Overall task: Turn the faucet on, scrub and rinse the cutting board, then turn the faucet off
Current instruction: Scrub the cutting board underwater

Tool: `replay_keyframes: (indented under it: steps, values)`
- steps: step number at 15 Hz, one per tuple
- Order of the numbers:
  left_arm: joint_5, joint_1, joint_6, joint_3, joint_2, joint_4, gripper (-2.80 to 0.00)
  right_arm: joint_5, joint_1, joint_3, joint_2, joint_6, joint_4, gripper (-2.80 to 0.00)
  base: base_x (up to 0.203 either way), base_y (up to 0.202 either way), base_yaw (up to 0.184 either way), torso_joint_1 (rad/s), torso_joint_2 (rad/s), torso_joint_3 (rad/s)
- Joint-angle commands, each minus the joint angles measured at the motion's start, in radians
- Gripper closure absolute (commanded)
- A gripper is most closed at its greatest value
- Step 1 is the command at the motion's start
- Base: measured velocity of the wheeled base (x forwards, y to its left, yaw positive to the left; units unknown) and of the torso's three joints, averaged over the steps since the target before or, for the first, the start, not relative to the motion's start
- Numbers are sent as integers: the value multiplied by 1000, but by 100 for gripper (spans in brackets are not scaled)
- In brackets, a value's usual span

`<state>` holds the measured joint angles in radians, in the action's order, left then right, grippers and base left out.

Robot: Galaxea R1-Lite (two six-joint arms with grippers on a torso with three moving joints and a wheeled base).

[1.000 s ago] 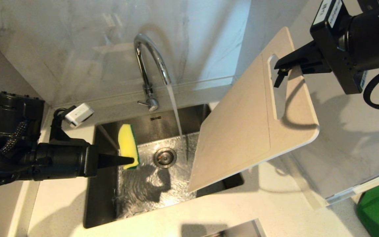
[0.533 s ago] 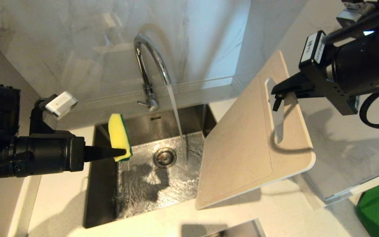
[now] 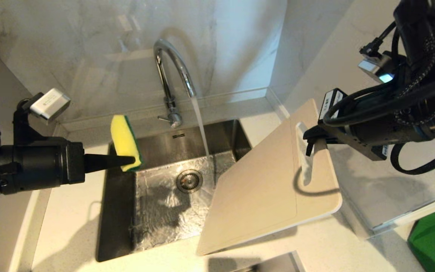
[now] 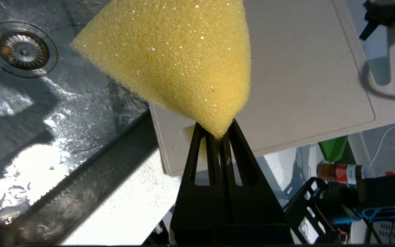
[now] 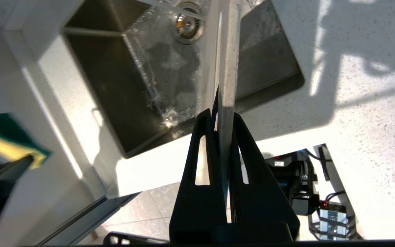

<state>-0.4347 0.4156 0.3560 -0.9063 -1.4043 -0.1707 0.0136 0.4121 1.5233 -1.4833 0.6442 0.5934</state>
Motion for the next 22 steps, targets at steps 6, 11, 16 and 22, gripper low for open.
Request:
replay_keyframes:
  steps: [6, 11, 16, 22]
  values:
    - [-6, -17, 3, -2, 10, -1, 0, -63, -69, -140, 36, -121, -59, 0, 0, 0, 0, 0, 0, 0]
    - [-6, -17, 3, 7, 11, -1, 0, -65, -135, -250, 53, -180, -112, 0, 0, 0, 0, 0, 0, 0]
    - [-9, -17, 3, 20, 12, -1, 0, -42, -149, -280, 68, -195, -190, 0, 0, 0, 0, 0, 0, 0]
    - [-7, -17, 3, 51, 30, 38, 0, 54, -104, 250, -167, 66, -151, 0, 0, 0, 0, 0, 0, 0]
